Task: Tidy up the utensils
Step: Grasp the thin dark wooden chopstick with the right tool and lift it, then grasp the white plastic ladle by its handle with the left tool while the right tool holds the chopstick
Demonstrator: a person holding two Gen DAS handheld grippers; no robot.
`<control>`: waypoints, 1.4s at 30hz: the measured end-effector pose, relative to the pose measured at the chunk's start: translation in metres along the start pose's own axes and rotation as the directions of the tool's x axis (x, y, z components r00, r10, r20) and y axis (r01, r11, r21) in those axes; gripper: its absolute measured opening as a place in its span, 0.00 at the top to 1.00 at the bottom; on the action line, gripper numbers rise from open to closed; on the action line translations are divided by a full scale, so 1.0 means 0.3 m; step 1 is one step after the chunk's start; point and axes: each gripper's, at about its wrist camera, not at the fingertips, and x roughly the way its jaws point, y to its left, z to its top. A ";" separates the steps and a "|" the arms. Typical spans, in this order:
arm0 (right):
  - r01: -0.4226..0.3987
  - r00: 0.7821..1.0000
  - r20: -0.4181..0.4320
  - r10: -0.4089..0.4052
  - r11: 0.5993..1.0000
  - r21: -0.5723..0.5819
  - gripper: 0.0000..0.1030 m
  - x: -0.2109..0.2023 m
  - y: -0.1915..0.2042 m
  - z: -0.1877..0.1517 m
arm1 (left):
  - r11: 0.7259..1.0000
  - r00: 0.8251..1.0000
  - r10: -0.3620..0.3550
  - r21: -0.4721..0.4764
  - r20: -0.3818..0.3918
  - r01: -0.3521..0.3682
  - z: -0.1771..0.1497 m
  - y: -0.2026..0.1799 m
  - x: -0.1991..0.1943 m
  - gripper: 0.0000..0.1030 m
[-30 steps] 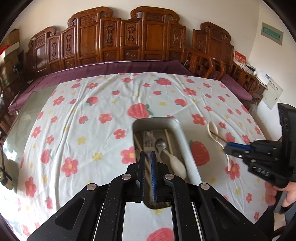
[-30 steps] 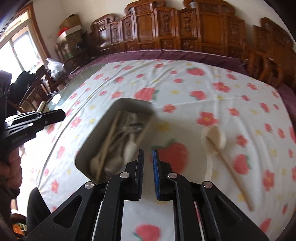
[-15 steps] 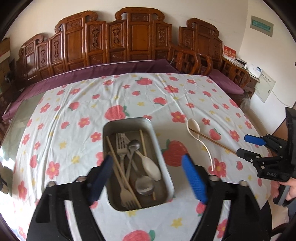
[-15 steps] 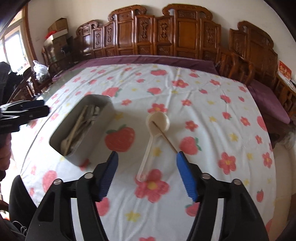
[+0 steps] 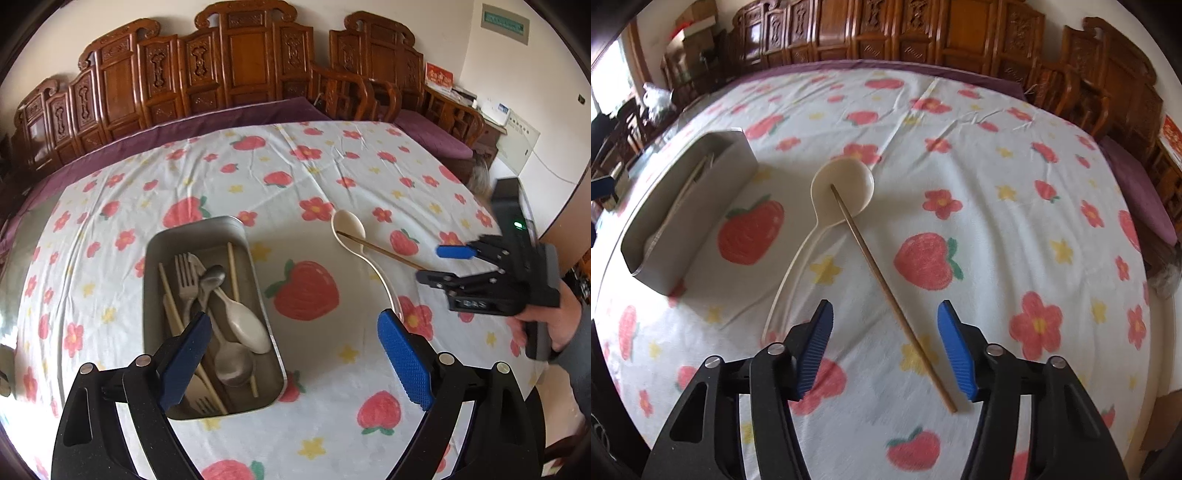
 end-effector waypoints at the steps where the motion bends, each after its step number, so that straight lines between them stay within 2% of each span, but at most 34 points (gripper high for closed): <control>1: -0.002 1.000 -0.011 0.002 1.000 -0.010 0.43 0.019 -0.002 0.008 | 1.000 1.000 -0.001 0.002 -0.003 0.001 0.000 -0.008 0.005 0.15; 12: -0.035 0.997 -0.070 0.030 0.997 -0.067 0.54 0.114 -0.009 0.068 | 1.000 0.999 0.002 0.014 -0.042 -0.001 -0.001 -0.056 0.062 0.15; 18: -0.029 0.998 -0.062 0.023 0.995 -0.096 0.71 0.110 -0.009 0.064 | 1.000 0.998 -0.004 0.015 -0.063 0.005 0.004 -0.080 0.109 0.15; 20: -0.036 0.998 -0.059 0.030 0.993 -0.109 0.83 0.105 -0.006 0.056 | 1.000 0.997 -0.005 0.014 -0.073 0.006 0.008 -0.088 0.130 0.15; 23: -0.048 0.997 -0.059 0.042 0.993 -0.106 0.92 0.097 -0.012 0.040 | 1.000 0.996 -0.015 0.003 -0.085 0.016 0.017 -0.100 0.158 0.15; 27: -0.070 0.996 -0.061 0.067 0.996 -0.058 0.94 0.082 -0.039 0.019 | 1.000 0.995 -0.028 -0.004 -0.094 0.027 0.028 -0.123 0.189 0.15; 36: -0.051 0.999 0.020 0.051 0.998 0.045 0.94 -0.035 -0.090 -0.041 | 0.999 0.993 -0.044 0.005 -0.109 0.045 0.056 -0.188 0.270 0.15; 42: -0.006 1.000 0.028 0.004 0.997 0.072 0.94 -0.060 -0.097 -0.127 | 0.999 0.989 -0.053 -0.004 -0.138 0.053 0.072 -0.220 0.342 0.15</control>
